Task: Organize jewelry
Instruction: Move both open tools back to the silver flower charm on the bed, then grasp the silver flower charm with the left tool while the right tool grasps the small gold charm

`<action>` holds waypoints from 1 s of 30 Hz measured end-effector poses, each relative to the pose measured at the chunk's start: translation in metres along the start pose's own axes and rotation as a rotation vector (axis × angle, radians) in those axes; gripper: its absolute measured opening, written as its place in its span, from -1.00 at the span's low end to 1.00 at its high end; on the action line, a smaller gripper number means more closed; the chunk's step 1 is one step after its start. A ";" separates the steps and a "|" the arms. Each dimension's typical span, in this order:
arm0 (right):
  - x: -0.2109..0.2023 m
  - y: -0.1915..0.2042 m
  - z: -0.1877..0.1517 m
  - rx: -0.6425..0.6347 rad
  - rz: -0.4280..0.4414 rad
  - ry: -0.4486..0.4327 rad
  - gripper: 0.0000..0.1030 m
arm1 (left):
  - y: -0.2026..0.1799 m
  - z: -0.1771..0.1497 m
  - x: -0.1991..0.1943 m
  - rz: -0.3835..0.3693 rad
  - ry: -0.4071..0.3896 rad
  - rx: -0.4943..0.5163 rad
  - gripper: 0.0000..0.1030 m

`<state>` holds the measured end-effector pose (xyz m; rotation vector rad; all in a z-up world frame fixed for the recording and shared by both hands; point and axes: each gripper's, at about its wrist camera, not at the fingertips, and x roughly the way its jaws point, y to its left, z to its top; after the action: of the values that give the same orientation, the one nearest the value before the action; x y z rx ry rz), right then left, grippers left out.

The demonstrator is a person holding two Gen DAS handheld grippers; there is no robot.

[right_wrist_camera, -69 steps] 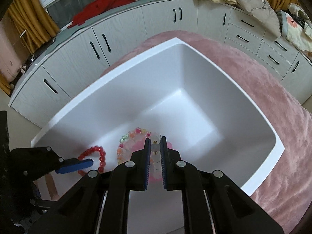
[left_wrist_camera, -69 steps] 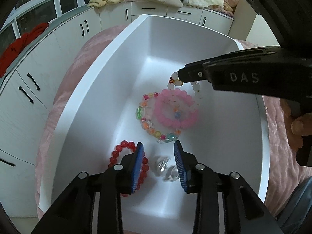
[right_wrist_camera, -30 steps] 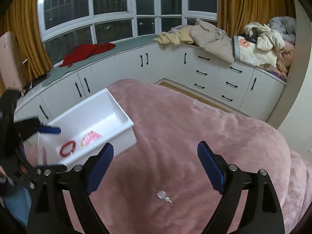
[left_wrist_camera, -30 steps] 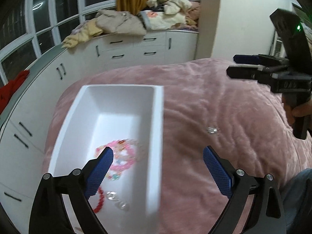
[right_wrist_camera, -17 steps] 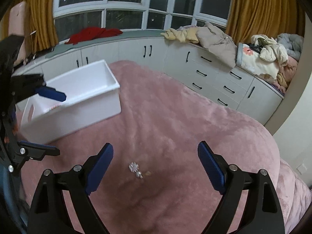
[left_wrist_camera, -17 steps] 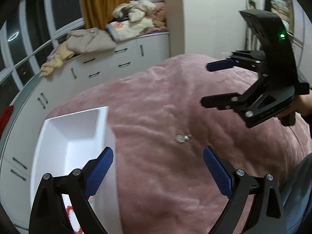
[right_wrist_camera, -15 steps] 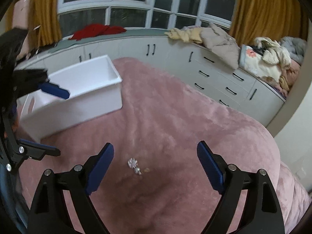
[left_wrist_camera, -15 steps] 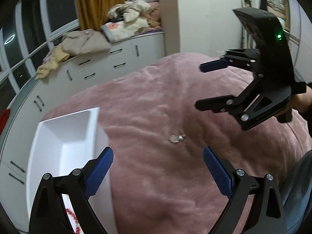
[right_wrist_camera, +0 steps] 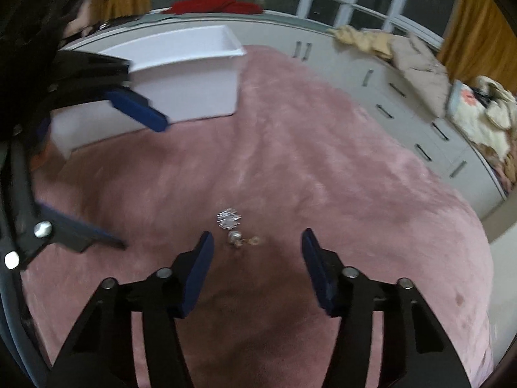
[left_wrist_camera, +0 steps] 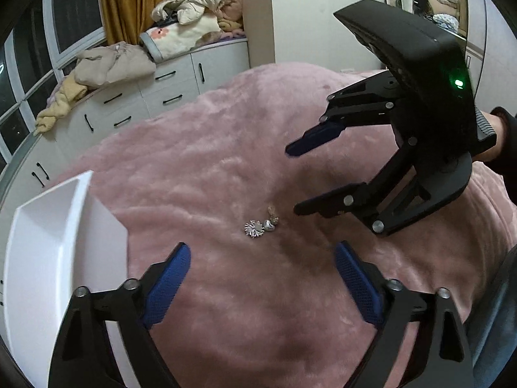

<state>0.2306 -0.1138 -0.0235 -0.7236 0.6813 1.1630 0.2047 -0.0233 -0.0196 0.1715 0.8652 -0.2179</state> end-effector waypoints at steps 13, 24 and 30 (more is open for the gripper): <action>0.051 -0.006 -0.007 -0.010 0.066 0.094 -0.14 | 0.026 -0.006 0.065 -0.076 0.051 -0.108 0.08; 0.067 -0.010 -0.011 0.032 0.102 0.102 -0.31 | 0.050 -0.002 0.092 -0.146 0.042 -0.244 -0.27; 0.071 -0.012 -0.011 0.055 0.117 0.103 -0.52 | 0.050 -0.005 0.094 -0.158 0.034 -0.267 -0.35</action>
<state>0.2596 -0.0856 -0.0840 -0.7083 0.8489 1.2151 0.2732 0.0152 -0.0922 -0.1428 0.9332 -0.2454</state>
